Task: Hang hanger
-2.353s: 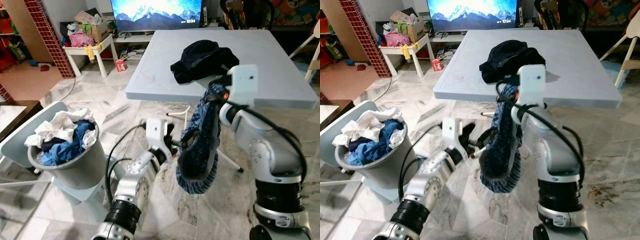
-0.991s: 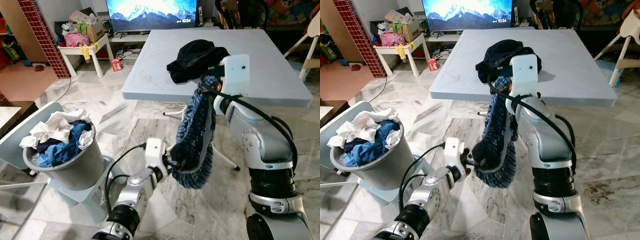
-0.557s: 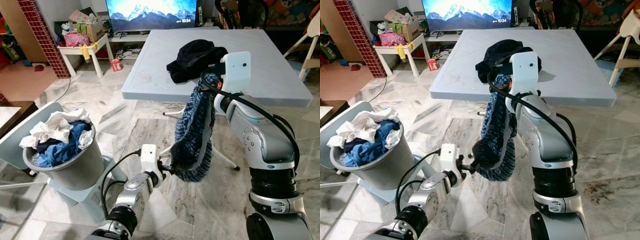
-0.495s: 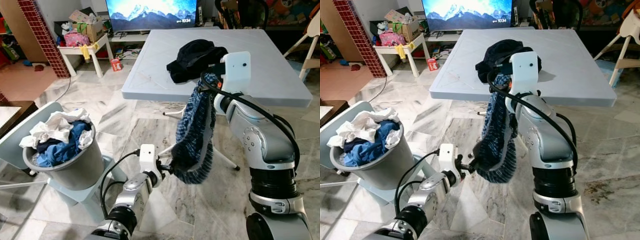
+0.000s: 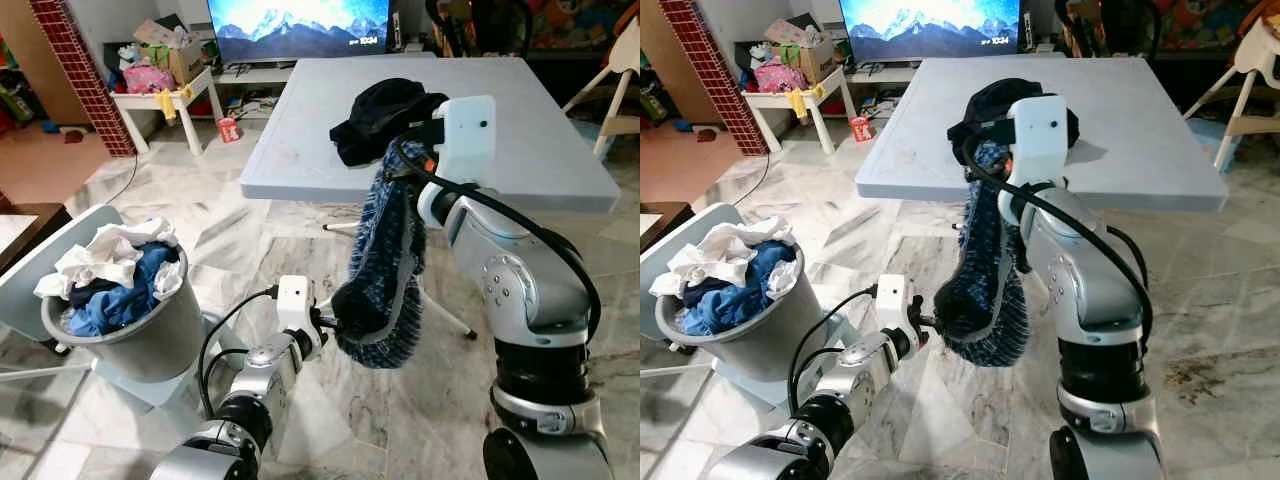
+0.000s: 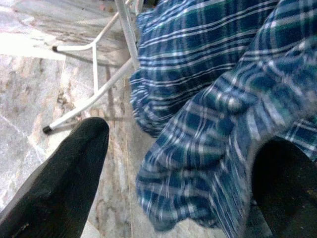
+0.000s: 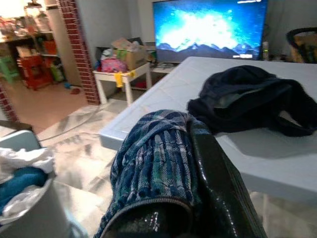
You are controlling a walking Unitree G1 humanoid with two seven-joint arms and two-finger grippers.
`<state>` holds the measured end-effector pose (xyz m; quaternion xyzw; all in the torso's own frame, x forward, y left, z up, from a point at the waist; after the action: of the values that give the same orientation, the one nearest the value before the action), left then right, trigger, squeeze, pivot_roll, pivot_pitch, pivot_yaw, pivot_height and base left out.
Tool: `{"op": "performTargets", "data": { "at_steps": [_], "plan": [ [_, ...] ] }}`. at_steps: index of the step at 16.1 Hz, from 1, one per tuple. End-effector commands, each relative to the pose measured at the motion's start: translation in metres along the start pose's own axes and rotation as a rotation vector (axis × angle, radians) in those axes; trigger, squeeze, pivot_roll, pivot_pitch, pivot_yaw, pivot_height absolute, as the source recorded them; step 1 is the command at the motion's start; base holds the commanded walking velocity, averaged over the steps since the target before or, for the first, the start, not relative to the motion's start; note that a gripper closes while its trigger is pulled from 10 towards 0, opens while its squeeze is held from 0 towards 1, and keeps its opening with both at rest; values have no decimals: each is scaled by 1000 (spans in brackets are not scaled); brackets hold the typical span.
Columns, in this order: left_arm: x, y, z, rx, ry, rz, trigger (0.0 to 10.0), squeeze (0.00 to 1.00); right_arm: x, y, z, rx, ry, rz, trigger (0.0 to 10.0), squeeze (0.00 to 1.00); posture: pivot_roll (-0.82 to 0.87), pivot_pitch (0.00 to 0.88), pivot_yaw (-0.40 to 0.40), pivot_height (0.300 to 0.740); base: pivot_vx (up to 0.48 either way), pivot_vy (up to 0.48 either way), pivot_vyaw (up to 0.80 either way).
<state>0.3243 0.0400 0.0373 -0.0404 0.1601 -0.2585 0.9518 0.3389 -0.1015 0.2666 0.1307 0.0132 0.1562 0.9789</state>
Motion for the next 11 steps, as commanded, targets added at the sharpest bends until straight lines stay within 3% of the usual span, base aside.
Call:
{"op": "performTargets", "data": {
  "at_steps": [1,3,4,5,6,11],
  "plan": [
    [14,-31,19,-15,-57,-81,10000,0,-3,8,2,-1,-1,39,0,0,-256,41,70,740,0,0,0],
    [14,-32,17,-13,-44,-83,10000,0,-6,12,0,10,16,65,0,0,-264,40,74,740,0,0,0],
    [14,-32,16,-19,-35,-82,9529,0,-8,15,2,8,21,80,0,0,-274,40,75,740,0,0,0],
    [15,-33,16,-25,-30,-84,4118,0,-9,16,3,5,21,86,0,0,-281,41,78,740,0,0,0],
    [16,-35,17,-26,-29,-87,0,0,-10,14,4,-3,20,83,0,0,-288,39,82,740,0,0,0],
    [15,-34,16,-33,-37,-114,0,0,-14,10,2,-1,30,62,0,0,-286,37,94,740,0,0,0]
  ]
}}
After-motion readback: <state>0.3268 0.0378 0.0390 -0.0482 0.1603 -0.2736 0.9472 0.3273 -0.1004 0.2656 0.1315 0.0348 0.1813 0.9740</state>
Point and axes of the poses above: a point about 5 cm out from each wrist's last joint towards the gripper, its own x axis pointing out of the wrist towards the gripper, its own z axis along the axis of the wrist's last joint, y = z × x, the point moved 1 cm from there along x, pointing out of the wrist towards the gripper, and after that the axes turned 14 degrees about x, right-handed, at the moved point
